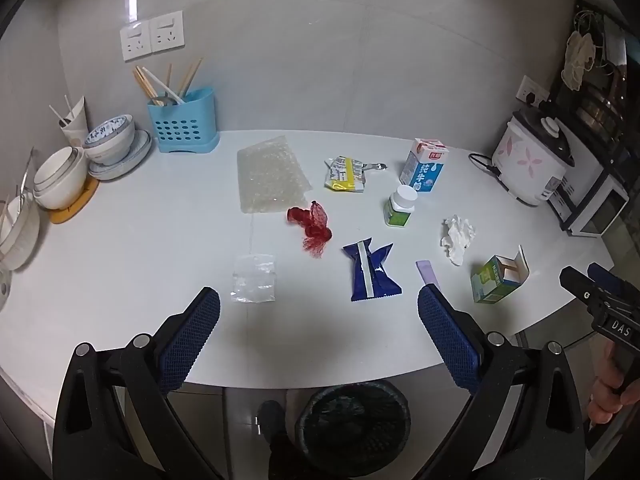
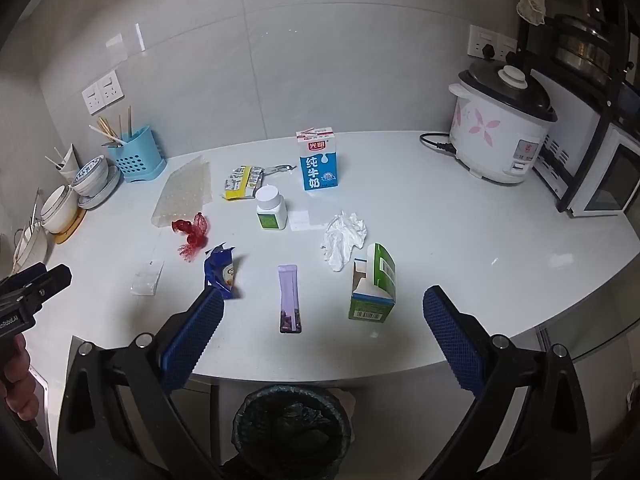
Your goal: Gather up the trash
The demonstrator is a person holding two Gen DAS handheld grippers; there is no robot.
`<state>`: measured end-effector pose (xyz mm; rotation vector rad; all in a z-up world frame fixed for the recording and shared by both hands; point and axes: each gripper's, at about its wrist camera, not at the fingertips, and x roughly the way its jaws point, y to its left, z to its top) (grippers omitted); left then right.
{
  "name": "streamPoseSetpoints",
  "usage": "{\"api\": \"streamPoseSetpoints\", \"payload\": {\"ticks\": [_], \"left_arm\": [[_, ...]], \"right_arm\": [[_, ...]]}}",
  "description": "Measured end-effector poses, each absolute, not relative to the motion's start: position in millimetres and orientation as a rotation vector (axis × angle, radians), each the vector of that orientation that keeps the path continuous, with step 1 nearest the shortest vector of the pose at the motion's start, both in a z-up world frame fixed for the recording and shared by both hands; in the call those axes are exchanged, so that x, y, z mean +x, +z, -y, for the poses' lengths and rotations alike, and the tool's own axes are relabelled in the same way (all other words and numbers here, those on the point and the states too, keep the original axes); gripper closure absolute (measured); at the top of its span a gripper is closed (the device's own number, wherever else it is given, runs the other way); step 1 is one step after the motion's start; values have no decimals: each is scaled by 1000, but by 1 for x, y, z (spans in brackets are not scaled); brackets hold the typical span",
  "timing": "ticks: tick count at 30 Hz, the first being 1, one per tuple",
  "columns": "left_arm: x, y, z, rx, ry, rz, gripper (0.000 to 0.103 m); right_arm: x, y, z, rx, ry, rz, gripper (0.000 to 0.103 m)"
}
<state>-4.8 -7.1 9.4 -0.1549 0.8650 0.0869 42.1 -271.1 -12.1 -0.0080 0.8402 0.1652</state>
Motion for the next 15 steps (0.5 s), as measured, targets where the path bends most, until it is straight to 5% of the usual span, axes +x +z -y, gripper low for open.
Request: {"api": "streamPoseSetpoints", "payload": {"ticks": [15], "left_arm": [[-7, 6, 8, -177, 86, -877, 6]], "right_arm": [[43, -14, 273, -3, 170, -843, 7]]}}
